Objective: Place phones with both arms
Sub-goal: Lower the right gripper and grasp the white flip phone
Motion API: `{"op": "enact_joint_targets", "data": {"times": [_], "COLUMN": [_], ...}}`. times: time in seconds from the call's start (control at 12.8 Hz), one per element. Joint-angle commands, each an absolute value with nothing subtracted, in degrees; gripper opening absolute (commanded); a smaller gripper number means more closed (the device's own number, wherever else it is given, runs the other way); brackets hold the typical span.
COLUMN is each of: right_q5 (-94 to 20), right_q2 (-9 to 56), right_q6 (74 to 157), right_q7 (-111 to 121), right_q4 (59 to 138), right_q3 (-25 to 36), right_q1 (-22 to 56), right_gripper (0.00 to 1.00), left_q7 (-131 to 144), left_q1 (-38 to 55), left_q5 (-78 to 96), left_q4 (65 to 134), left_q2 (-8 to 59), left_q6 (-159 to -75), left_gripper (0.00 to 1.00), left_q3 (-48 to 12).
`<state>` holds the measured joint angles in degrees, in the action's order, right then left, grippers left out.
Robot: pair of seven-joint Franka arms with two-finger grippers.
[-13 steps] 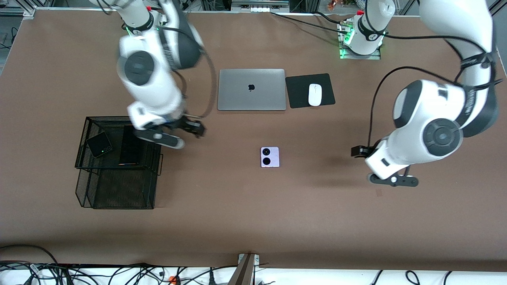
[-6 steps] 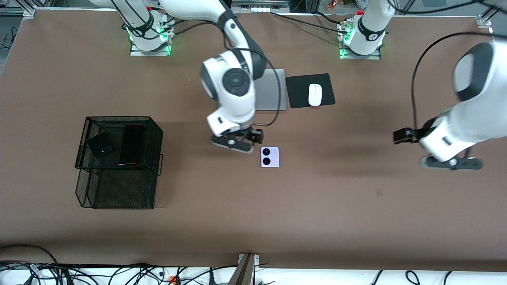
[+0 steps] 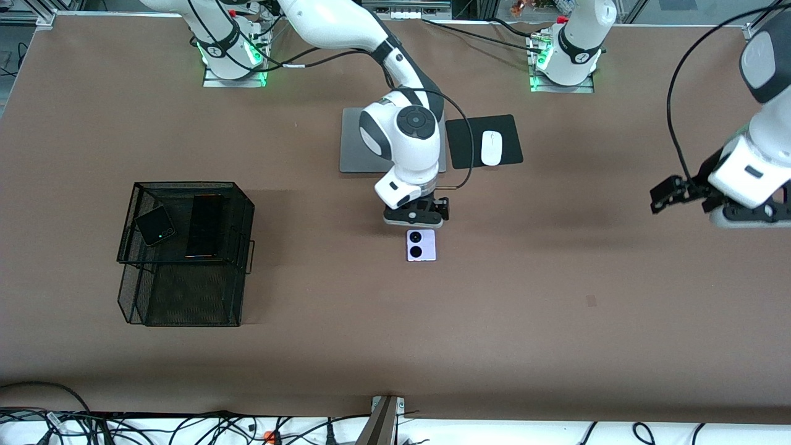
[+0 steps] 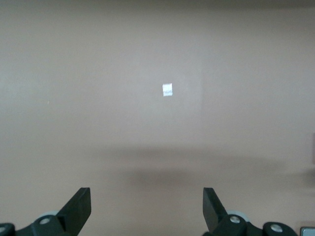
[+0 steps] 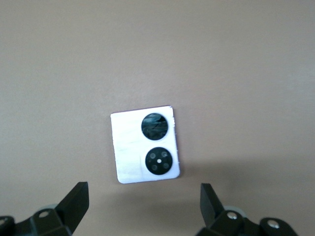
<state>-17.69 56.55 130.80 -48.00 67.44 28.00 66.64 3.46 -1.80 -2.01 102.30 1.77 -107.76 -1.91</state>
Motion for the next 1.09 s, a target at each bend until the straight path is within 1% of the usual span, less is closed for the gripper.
{"op": "enact_joint_targets", "data": {"times": [0.0,0.31,0.55,1.02], "right_q5": [-16.70,-16.52,-16.52,-16.52], "right_q2": [59.76,62.13,63.54,65.48], "right_q6": [133.50,137.18,140.27,142.91], "right_q7": [-48.25,-49.04,-49.13,-49.04], "right_q4": [65.48,65.83,65.83,65.74], "right_q3": [28.30,28.30,28.39,28.48], "right_q1": [67.23,66.97,66.53,66.62], "right_gripper": [1.00,1.00,1.00,1.00], "left_q7": [2.46,3.25,3.25,2.72], "left_q1": [-2.64,-2.64,-1.94,-1.93], "left_q5": [-2.72,-2.72,-2.72,-2.72], "left_q4": [105.56,104.33,103.54,103.36], "left_q2": [-2.29,-2.46,-2.29,-1.32], "left_q6": [-108.20,-105.82,-105.65,-105.64], "left_gripper": [1.00,1.00,1.00,1.00], "left_q3": [-2.20,-2.55,-3.16,-3.60]}}
